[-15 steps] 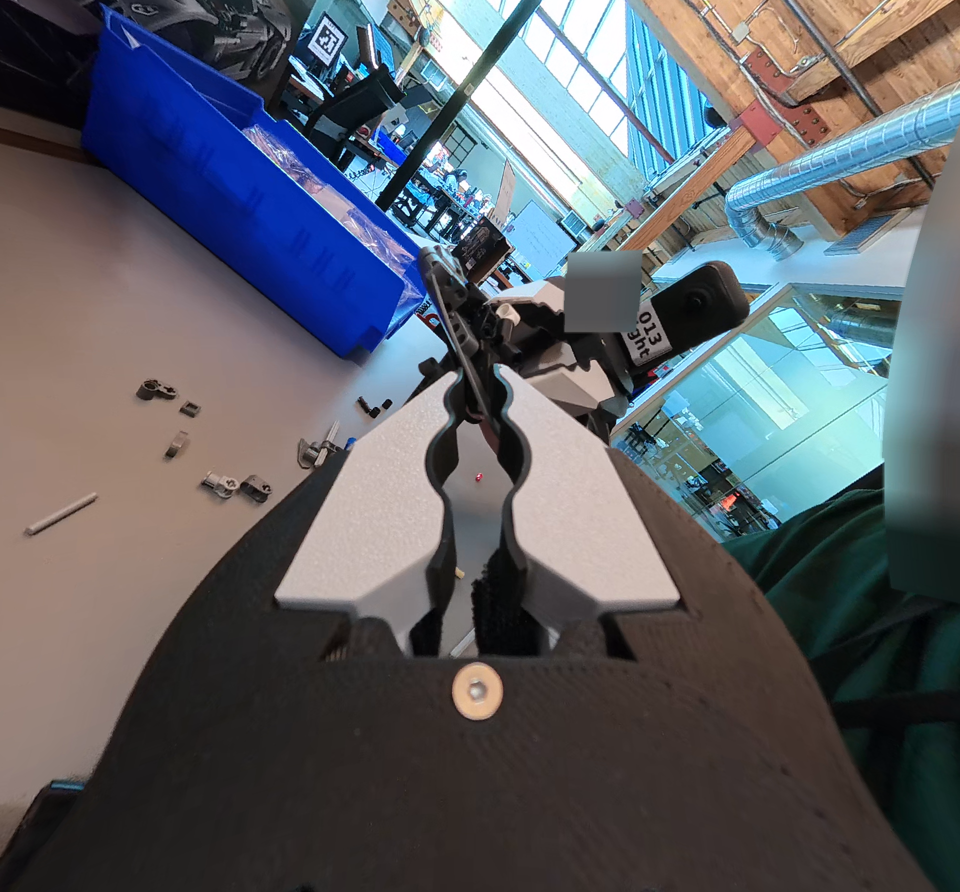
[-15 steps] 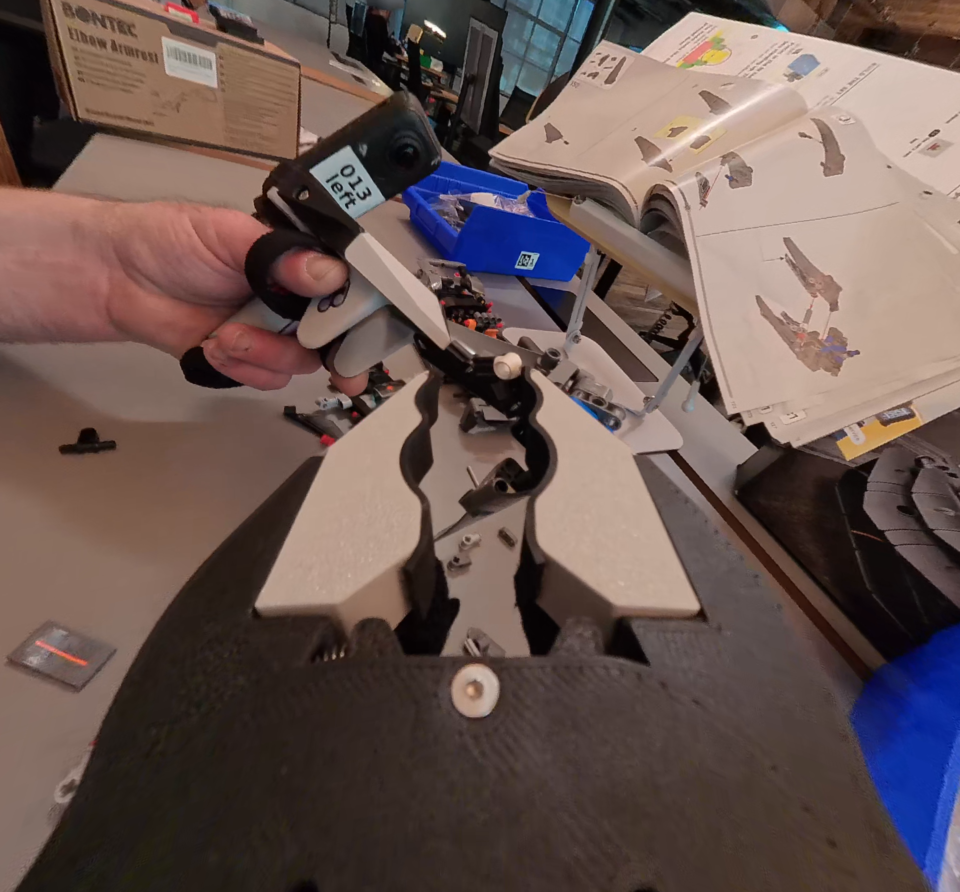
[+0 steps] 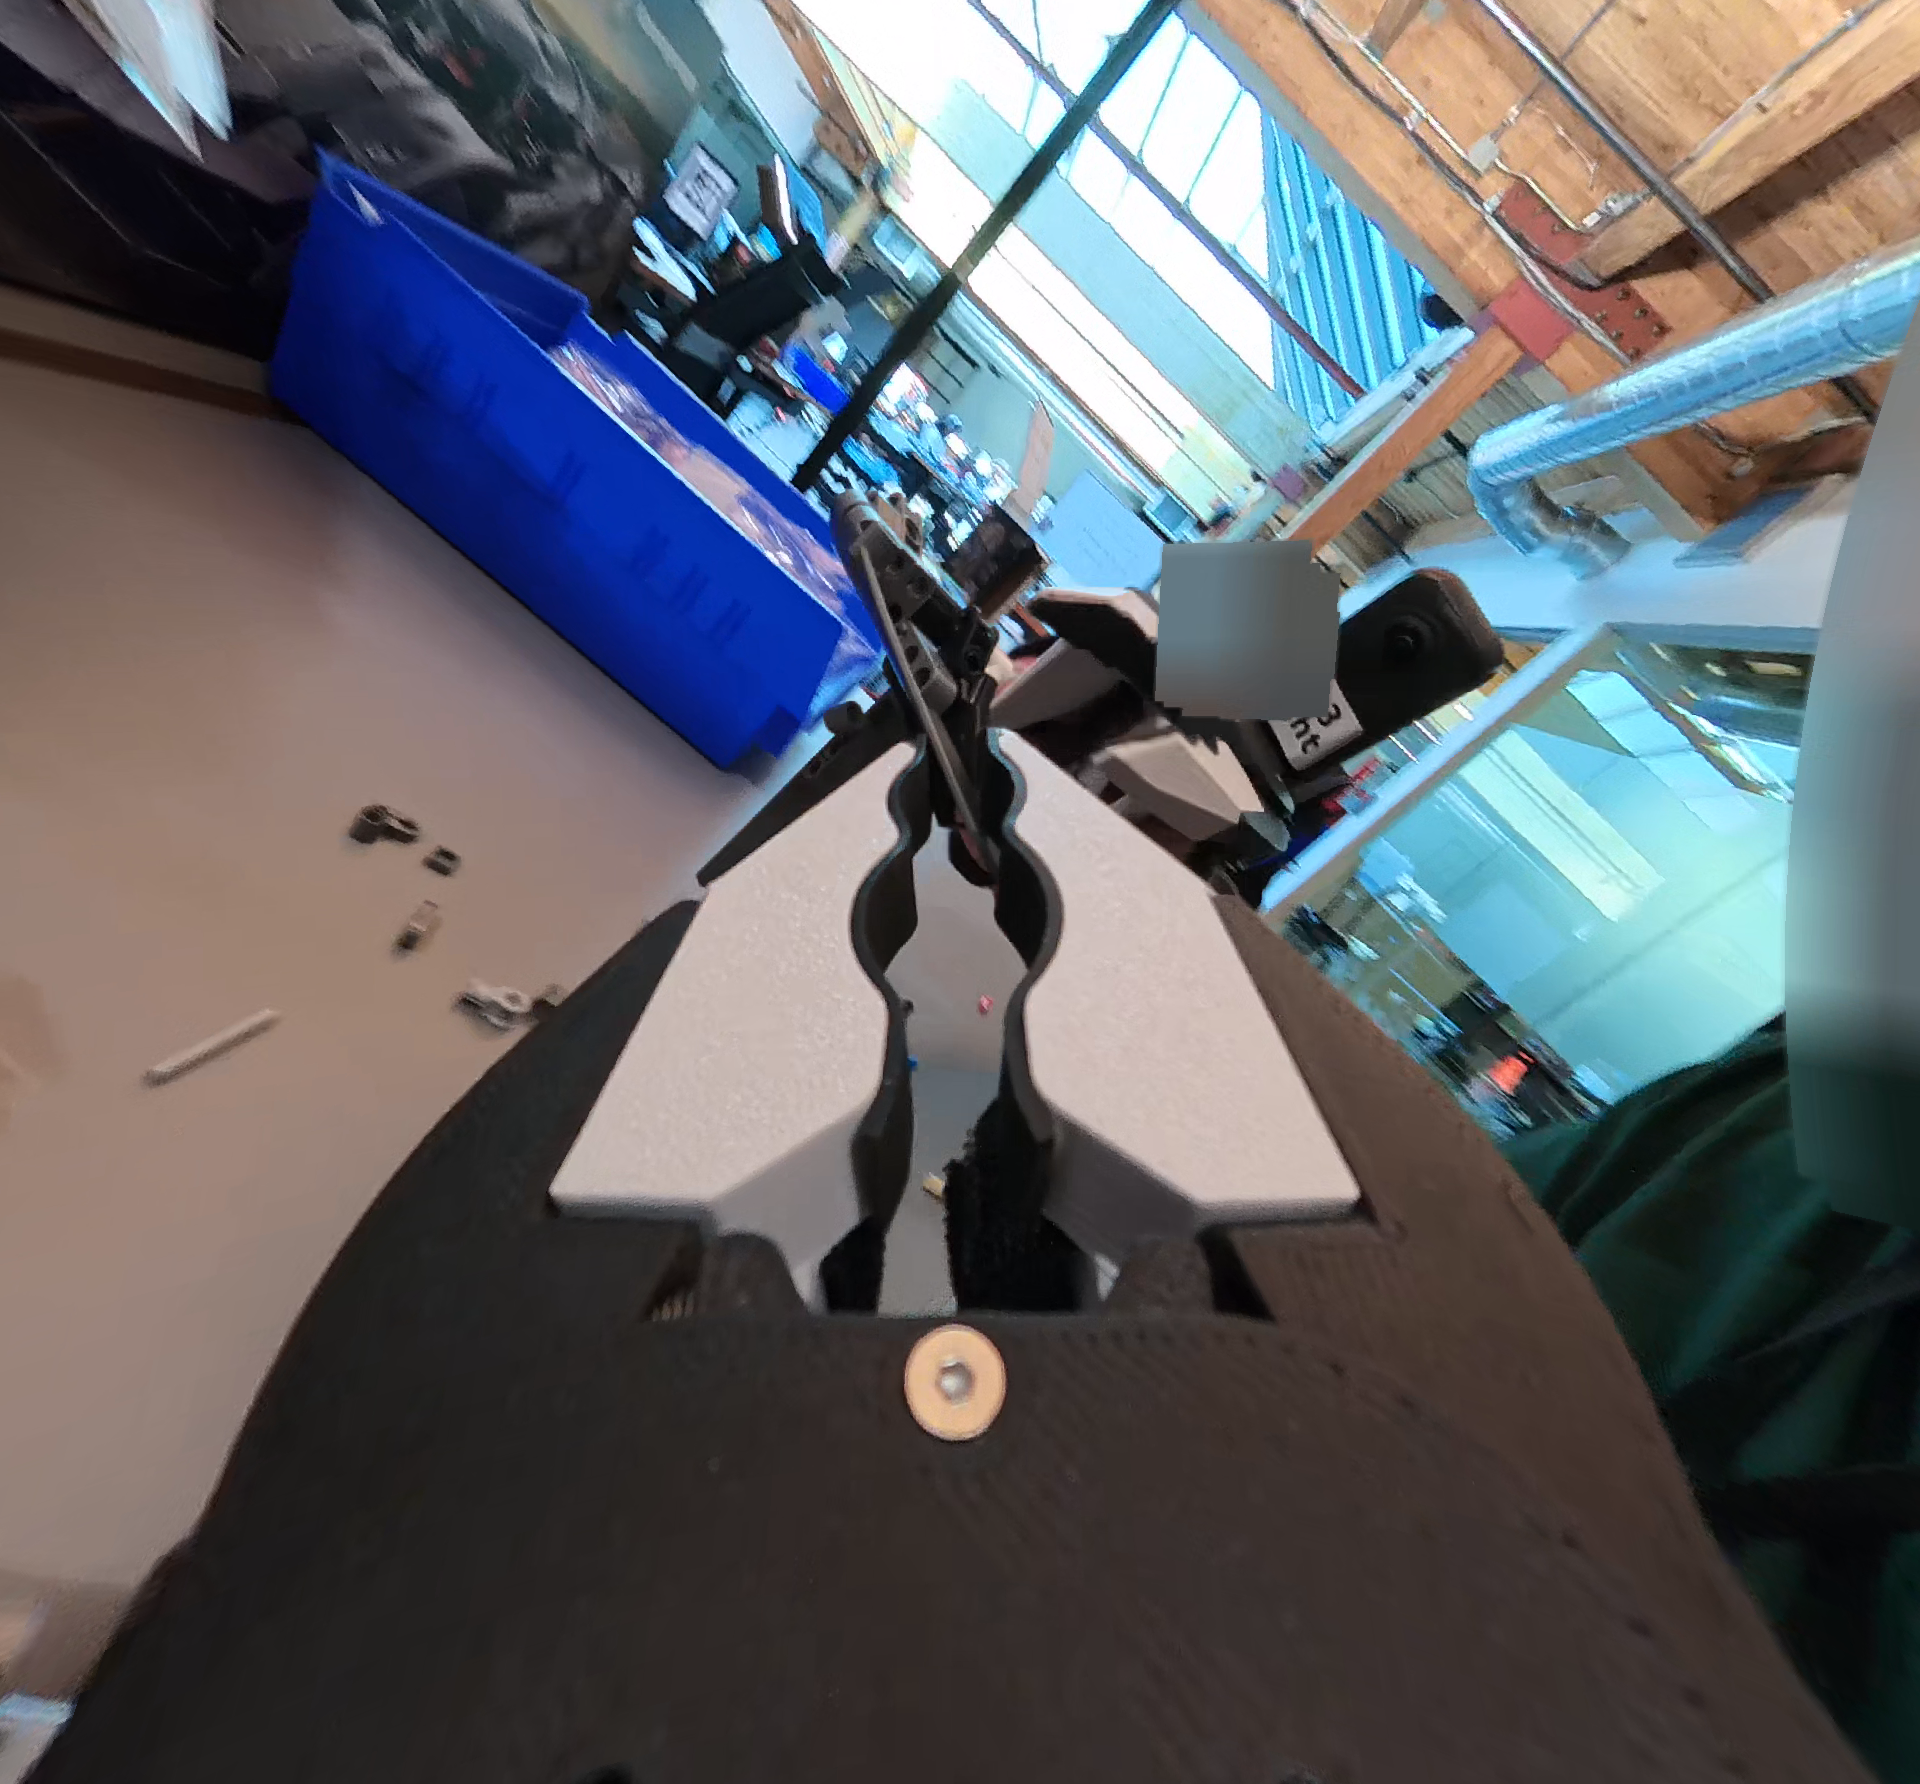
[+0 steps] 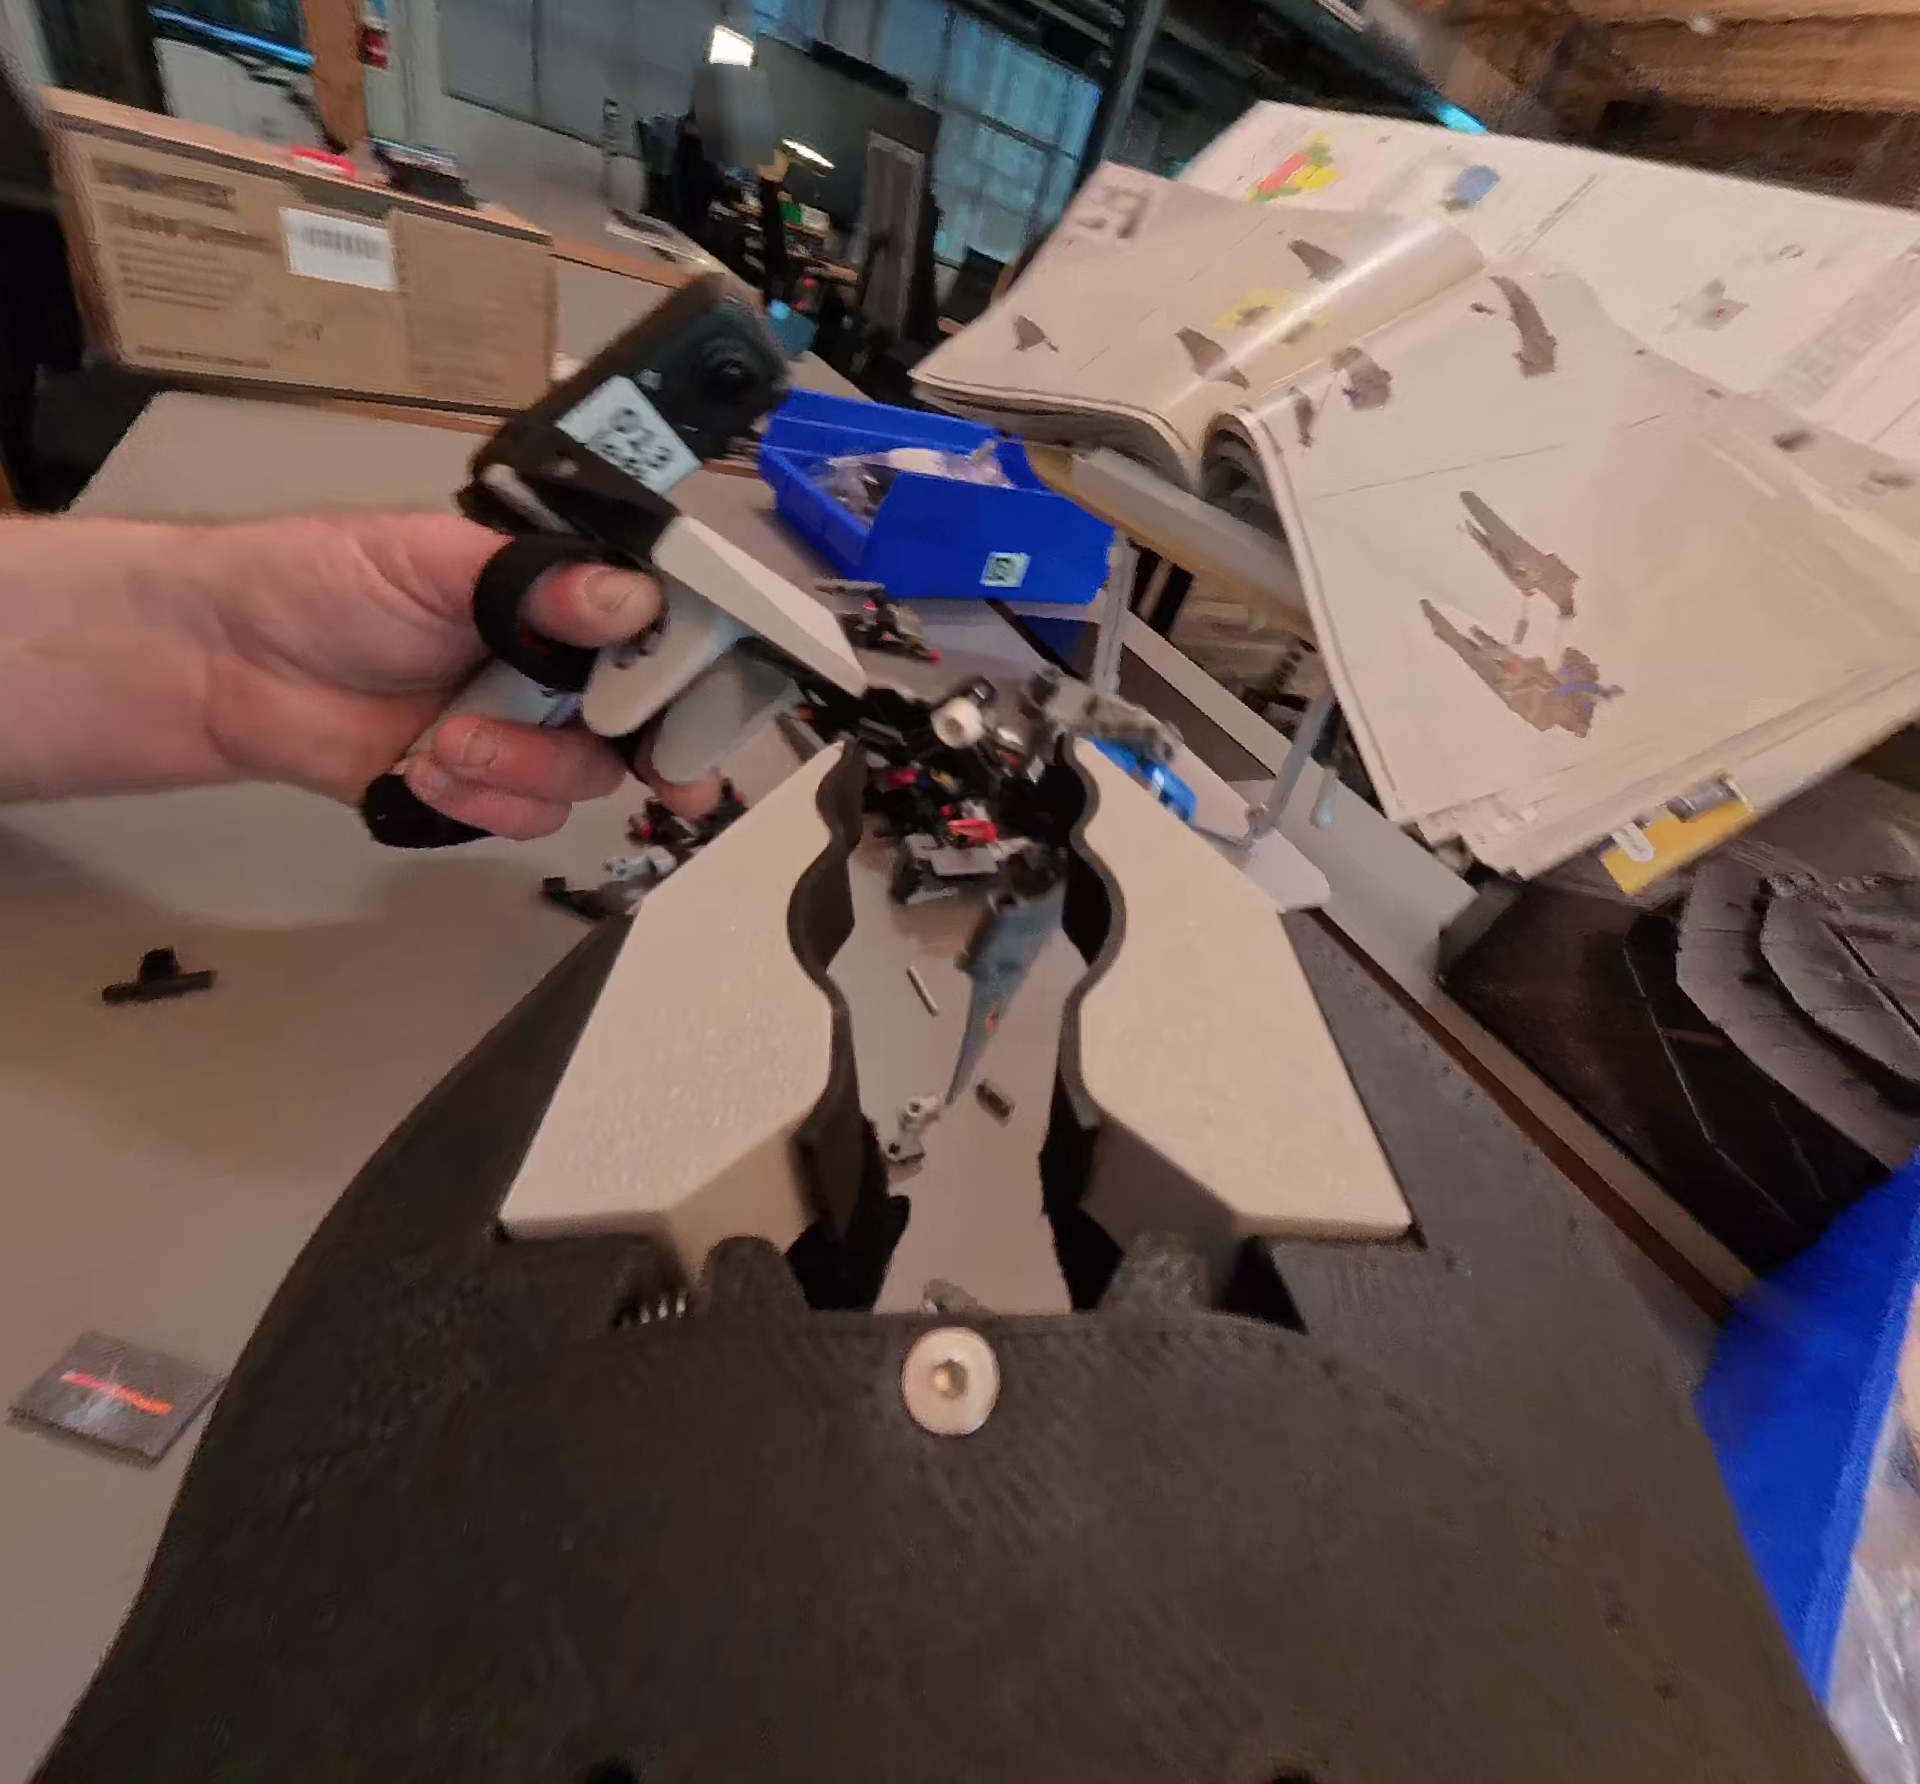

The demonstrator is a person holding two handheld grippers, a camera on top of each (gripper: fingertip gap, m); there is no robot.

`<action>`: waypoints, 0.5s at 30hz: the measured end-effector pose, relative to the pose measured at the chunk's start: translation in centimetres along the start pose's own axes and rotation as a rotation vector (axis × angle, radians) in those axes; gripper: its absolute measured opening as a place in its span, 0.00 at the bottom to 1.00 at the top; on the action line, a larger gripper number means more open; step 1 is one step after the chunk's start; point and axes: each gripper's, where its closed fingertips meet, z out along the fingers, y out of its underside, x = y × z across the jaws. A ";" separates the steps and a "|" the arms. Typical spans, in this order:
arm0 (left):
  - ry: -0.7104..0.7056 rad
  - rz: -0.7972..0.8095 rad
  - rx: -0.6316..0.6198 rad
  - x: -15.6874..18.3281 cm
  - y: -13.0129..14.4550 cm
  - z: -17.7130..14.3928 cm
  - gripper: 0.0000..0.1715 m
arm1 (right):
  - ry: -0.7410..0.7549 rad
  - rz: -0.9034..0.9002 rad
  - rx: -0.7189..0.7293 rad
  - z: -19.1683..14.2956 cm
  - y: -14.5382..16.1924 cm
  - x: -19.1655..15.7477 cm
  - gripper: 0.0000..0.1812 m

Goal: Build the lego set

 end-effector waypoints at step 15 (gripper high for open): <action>-0.159 0.275 0.073 -0.2 -1.2 0.3 0.03 | -0.164 0.693 0.058 1.8 2.8 0.9 0.42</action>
